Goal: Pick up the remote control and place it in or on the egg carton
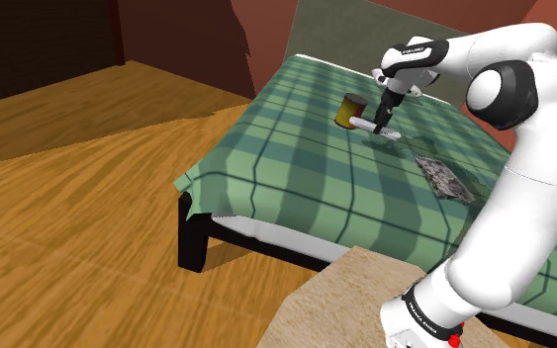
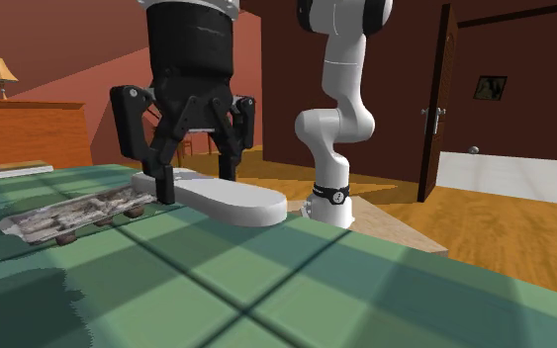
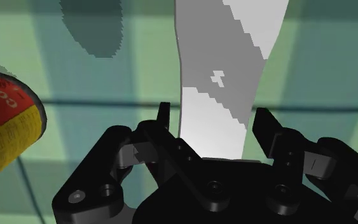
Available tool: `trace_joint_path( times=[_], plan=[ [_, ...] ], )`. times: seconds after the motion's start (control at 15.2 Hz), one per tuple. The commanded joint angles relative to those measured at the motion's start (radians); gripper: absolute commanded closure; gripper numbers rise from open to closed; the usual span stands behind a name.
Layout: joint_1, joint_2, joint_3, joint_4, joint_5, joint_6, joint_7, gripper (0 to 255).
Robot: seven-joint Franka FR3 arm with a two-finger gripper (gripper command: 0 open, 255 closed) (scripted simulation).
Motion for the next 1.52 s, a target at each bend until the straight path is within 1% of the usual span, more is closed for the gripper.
trace_joint_path(
  times=[0.0, 0.33, 0.73, 1.12, 1.45],
  plan=[
    [-0.014, -0.036, -0.017, -0.050, -0.014, 0.018, -0.033, 255],
    [-0.064, -0.088, -0.058, -0.117, -0.035, 0.038, -0.126, 255],
    [-0.137, -0.119, -0.110, -0.156, -0.044, 0.049, -0.251, 255],
    [-0.225, -0.110, -0.159, -0.151, -0.027, 0.045, -0.393, 255],
    [-0.313, -0.070, -0.194, -0.114, 0.010, 0.031, -0.524, 255]
  ],
)
